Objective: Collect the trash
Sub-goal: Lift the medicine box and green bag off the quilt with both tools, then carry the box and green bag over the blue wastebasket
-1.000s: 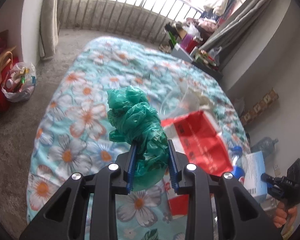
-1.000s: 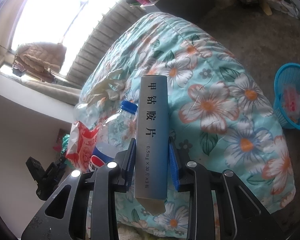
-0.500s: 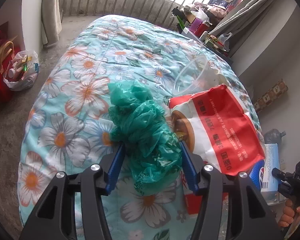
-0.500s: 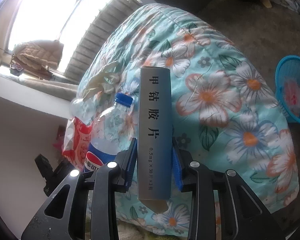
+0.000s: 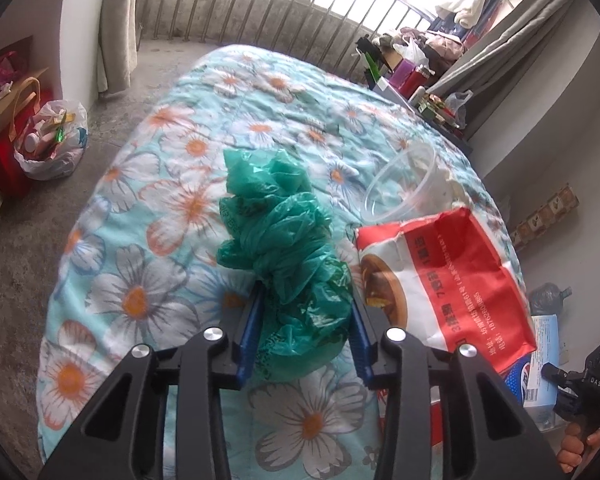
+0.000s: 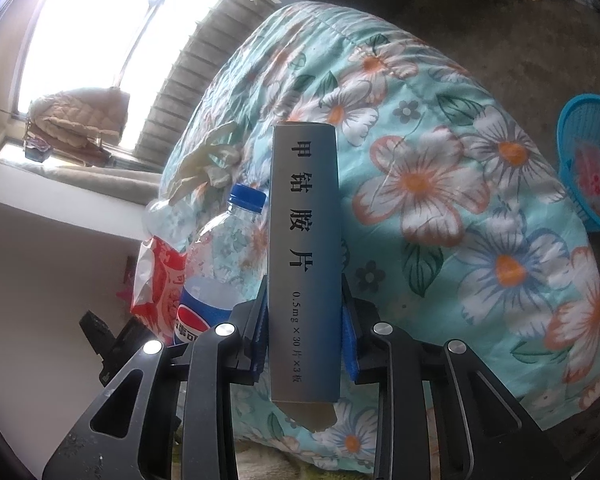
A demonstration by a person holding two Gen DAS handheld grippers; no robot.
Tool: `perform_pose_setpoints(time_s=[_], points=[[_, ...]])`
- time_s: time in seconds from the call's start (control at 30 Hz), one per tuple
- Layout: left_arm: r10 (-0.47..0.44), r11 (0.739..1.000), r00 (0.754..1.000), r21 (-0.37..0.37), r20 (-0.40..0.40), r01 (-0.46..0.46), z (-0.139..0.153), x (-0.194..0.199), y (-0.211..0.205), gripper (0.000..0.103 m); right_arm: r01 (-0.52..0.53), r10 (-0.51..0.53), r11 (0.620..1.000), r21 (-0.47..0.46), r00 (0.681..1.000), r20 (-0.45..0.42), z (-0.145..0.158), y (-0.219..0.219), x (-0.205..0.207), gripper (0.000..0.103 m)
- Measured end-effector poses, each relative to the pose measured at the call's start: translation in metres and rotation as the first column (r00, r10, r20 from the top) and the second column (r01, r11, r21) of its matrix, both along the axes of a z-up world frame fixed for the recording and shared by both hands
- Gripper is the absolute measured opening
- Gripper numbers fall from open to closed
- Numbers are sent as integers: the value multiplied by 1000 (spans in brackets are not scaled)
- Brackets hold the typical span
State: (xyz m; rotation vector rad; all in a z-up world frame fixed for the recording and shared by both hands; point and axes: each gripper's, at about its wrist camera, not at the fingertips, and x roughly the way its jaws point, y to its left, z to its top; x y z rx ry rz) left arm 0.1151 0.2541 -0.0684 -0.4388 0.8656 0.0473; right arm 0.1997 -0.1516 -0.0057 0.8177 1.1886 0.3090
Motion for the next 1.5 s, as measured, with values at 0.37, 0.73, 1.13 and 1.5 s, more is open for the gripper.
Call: perform_pose_setpoints(time_s=[0.37, 0.73, 1.13, 1.5], points=[[47, 998, 989, 33, 140, -52, 57, -25, 10, 33, 43, -43, 999, 2, 997, 65, 19, -19, -13, 28], [-160, 987, 937, 77, 310, 142, 129, -46, -61, 33, 105, -106, 994, 21, 985, 139, 41, -51, -32, 27], [-578, 814, 761, 135, 294, 566, 150, -16, -233, 33, 290, -300, 954, 77, 935, 191, 49, -123, -69, 28], [-859, 511, 512, -33, 21, 859, 88, 41, -449, 34, 633, -626, 774, -27, 770, 124, 18, -238, -133, 28]])
